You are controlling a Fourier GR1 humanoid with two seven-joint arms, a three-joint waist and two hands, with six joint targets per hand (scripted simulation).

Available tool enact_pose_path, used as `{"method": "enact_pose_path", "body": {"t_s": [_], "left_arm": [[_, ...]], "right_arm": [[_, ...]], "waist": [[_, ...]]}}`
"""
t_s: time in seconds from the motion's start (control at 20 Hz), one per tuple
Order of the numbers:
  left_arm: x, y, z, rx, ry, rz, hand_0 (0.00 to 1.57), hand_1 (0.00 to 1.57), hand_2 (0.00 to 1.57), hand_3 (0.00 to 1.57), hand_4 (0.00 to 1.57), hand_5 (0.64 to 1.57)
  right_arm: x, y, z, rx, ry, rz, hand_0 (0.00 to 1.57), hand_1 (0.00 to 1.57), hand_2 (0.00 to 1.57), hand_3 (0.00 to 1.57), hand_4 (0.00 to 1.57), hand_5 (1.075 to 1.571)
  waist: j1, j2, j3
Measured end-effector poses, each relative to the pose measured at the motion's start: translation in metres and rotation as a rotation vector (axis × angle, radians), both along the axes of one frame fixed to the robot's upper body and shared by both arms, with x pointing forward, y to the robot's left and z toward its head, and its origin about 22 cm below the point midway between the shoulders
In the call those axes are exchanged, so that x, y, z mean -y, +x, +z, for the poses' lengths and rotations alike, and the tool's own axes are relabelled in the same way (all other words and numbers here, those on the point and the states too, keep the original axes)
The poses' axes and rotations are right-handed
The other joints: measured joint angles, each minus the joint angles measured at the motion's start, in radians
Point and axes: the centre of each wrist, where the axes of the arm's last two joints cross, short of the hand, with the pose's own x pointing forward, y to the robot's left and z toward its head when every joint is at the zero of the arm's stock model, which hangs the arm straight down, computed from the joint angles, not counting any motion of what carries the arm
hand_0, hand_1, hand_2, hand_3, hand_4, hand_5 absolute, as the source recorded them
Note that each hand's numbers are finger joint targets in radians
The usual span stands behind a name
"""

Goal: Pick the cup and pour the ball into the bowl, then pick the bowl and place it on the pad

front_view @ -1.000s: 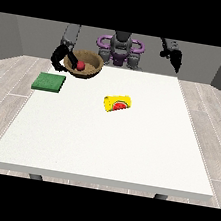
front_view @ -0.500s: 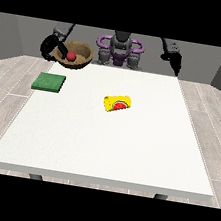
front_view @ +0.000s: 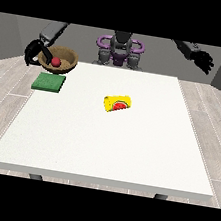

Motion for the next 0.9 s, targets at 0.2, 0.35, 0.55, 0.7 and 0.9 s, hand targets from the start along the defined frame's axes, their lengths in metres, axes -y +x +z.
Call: {"method": "enact_pose_path", "body": {"t_s": [0.2,0.35,0.55,0.7,0.9], "left_arm": [[-0.059,-0.014,0.023,0.052,-0.021,0.039,0.0,0.0,0.0,0.0,1.25,1.569],[-0.086,-0.021,0.035,0.099,-0.026,0.058,0.0,0.0,0.0,0.0,1.21,1.563],[-0.105,-0.028,0.045,0.135,-0.023,0.064,0.0,0.0,0.0,0.0,1.19,1.558],[-0.11,-0.028,0.054,0.163,-0.022,0.062,0.0,0.0,0.0,0.0,1.18,1.552],[-0.114,-0.027,0.064,0.183,-0.017,0.055,0.0,0.0,0.0,0.0,1.18,1.552]], "right_arm": [[0.005,-0.002,0.005,0.056,-0.018,-0.014,1.57,1.57,1.57,0.0,0.79,1.566],[0.011,0.0,0.013,0.101,-0.007,-0.026,1.57,1.57,1.57,0.0,0.76,1.567],[0.02,-0.001,0.016,0.146,0.013,-0.067,1.57,1.57,1.57,0.71,0.0,1.56],[0.029,-0.003,0.02,0.149,-0.008,-0.139,1.09,1.09,1.23,1.16,0.0,1.523],[0.037,-0.001,0.027,0.137,0.009,-0.152,0.32,0.32,0.48,0.73,0.0,1.495]], "waist": [[0.004,0.041,-0.0004],[0.002,0.08,-0.0002],[0.008,0.117,0.0],[0.013,0.139,-0.0001],[0.022,0.162,0.0002]]}}
